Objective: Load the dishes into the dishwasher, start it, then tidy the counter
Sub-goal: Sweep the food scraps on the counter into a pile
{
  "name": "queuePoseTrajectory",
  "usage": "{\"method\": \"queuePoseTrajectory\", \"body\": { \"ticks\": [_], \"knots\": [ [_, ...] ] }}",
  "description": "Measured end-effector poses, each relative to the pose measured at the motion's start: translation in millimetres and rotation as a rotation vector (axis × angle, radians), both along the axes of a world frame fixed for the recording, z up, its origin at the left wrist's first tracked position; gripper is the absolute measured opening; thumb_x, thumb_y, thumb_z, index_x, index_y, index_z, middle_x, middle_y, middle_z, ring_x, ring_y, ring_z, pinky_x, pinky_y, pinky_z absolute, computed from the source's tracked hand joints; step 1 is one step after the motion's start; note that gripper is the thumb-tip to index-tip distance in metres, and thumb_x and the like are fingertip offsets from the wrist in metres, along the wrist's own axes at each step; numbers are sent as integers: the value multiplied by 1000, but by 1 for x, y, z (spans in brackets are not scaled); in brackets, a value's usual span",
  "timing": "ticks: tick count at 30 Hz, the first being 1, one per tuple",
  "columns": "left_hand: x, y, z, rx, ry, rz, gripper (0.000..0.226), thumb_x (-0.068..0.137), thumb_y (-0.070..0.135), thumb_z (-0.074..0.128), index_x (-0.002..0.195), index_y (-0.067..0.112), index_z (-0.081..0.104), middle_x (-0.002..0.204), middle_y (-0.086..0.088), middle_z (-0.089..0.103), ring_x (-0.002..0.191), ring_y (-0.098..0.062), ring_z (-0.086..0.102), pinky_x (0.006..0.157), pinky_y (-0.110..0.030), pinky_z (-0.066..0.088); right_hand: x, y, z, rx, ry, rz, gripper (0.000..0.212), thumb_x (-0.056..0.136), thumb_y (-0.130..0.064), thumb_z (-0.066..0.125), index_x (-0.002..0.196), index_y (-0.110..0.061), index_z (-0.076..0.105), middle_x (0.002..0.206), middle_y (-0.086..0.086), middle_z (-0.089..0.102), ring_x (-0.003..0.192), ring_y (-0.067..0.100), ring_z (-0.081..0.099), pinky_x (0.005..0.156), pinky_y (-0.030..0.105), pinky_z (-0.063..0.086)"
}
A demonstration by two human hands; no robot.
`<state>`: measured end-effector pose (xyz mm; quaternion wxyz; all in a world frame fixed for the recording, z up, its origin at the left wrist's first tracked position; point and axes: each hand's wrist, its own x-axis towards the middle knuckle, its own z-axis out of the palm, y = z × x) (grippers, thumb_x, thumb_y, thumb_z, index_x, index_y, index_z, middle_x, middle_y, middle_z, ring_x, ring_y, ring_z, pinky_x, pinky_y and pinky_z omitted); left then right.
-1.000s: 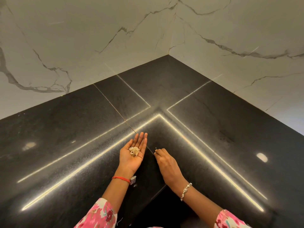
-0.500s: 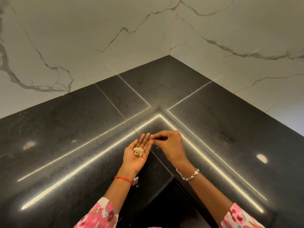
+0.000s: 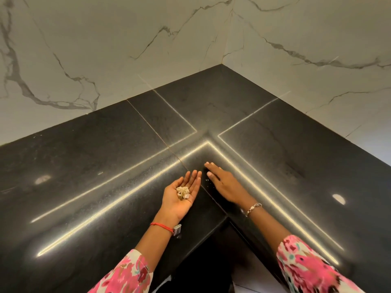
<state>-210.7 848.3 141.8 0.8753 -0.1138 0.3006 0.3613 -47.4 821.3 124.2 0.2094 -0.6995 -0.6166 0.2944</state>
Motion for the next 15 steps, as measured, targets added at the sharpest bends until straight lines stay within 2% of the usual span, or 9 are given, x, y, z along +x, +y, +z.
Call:
{"method": "queuePoseTrajectory", "body": {
  "ticks": [2,4,6,7,10,12,13,14,15],
  "knots": [
    [-2,-7,0,17,3,0,31,98,12,34,92,-2,61,83,-21,70,92,-32,64,71,-41,56,1,-10,-16,-14,-185,191,49,102,-31,29,148,-19,18,156,-5,13,141,0,2,115,20,-3],
    [-3,-19,0,29,14,-15,32,98,12,34,92,-3,61,85,-21,70,83,-33,69,66,-43,57,0,-28,-20,29,-296,318,54,99,-42,20,147,-23,7,154,-13,4,138,-5,-4,114,18,-9],
    [-2,-31,0,49,43,-71,32,98,12,35,92,-3,62,86,-21,70,76,-32,71,66,-43,57,3,-48,-19,44,-290,398,55,97,-46,16,146,-23,8,147,-18,3,138,-5,-3,114,16,-9],
    [0,-42,1,52,53,-99,31,97,11,35,91,-4,62,85,-21,70,75,-32,71,66,-43,57,8,-59,-19,48,-260,426,51,100,-41,22,147,-21,14,146,-18,6,138,-5,0,114,16,-7],
    [8,-78,3,59,50,-183,29,85,7,42,81,-8,67,84,-22,70,73,-33,71,63,-42,57,26,-82,-17,15,-29,353,40,102,-26,34,141,-22,39,147,-13,30,137,-3,20,117,18,9],
    [14,-107,-4,16,46,-235,29,79,6,45,76,-10,68,84,-24,70,73,-37,70,60,-43,57,33,-87,-11,-33,331,139,34,99,-25,37,126,-22,57,133,-7,54,128,1,42,114,27,28],
    [17,-120,-12,-9,49,-260,30,79,6,44,77,-11,68,85,-25,70,73,-38,70,60,-44,57,37,-87,-8,5,478,43,33,97,-26,38,120,-22,62,126,-5,60,122,2,50,112,30,34],
    [20,-132,-20,-34,52,-277,31,81,6,43,78,-12,68,87,-26,69,74,-39,70,60,-46,57,39,-87,-7,47,530,-16,33,96,-26,38,118,-22,62,125,-3,61,122,4,52,111,32,35],
    [23,-141,-31,-73,48,-281,33,84,6,41,80,-13,67,88,-28,69,73,-41,69,59,-48,56,40,-84,-7,59,502,-31,34,97,-26,38,123,-20,59,131,-2,57,126,5,48,114,32,31]
  ]
}}
